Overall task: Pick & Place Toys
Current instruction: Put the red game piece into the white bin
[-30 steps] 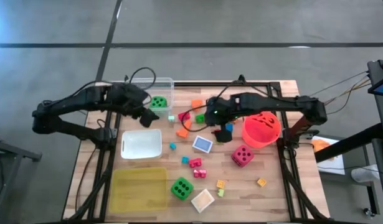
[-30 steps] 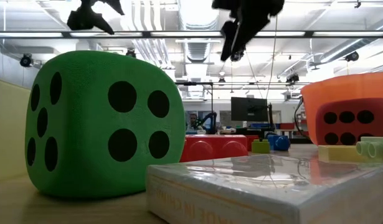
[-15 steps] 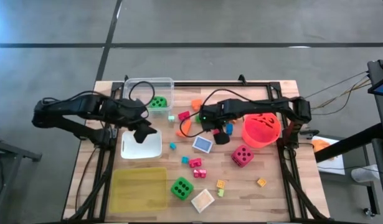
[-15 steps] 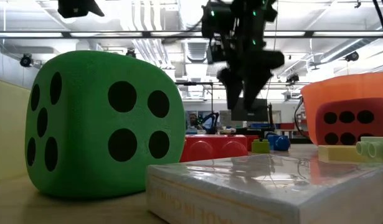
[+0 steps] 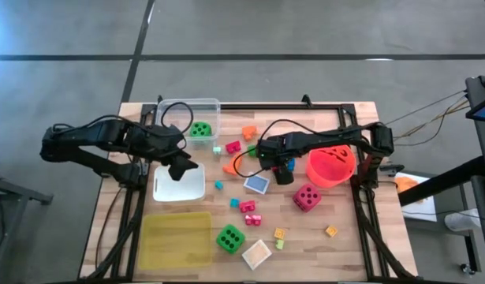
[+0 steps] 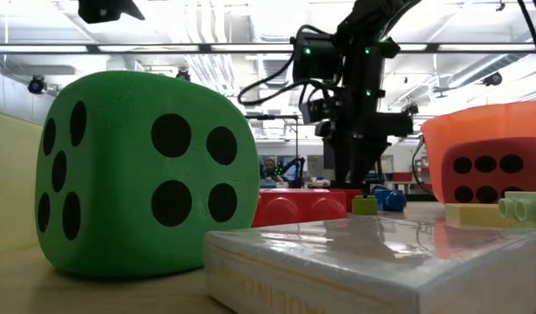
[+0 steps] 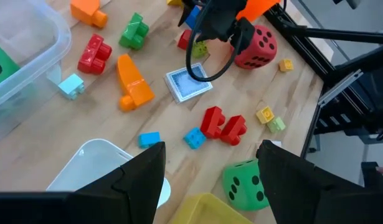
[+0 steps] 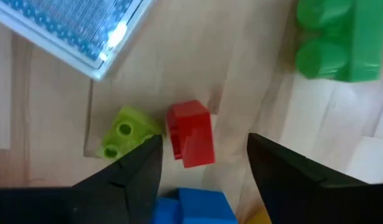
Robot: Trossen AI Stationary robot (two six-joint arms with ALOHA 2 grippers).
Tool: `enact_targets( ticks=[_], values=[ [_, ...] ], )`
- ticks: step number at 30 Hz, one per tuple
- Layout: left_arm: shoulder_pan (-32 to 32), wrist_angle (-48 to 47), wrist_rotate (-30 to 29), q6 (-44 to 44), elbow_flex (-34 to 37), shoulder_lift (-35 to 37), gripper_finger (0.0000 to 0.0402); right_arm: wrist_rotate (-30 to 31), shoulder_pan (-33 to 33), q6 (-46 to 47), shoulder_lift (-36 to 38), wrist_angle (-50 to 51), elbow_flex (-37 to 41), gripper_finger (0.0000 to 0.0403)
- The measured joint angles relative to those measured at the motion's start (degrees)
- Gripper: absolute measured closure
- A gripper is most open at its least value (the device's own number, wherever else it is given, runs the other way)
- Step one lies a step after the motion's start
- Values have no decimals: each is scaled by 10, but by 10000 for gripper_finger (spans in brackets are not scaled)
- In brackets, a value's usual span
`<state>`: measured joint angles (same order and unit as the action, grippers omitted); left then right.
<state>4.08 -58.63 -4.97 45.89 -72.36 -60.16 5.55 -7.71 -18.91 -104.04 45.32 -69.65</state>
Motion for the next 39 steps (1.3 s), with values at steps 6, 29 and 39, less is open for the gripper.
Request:
enact_targets(
  ticks=[6,29,39],
  values=[
    [0,2,0,5,0,0,158,0,0,-2,-1,-44,13,198],
    [0,2,0,11,0,0,158,6,3,-2,-1,-59,42,200],
    [0,1,0,11,0,0,158,-13,1,23,-1,-47,42,200]
  ],
)
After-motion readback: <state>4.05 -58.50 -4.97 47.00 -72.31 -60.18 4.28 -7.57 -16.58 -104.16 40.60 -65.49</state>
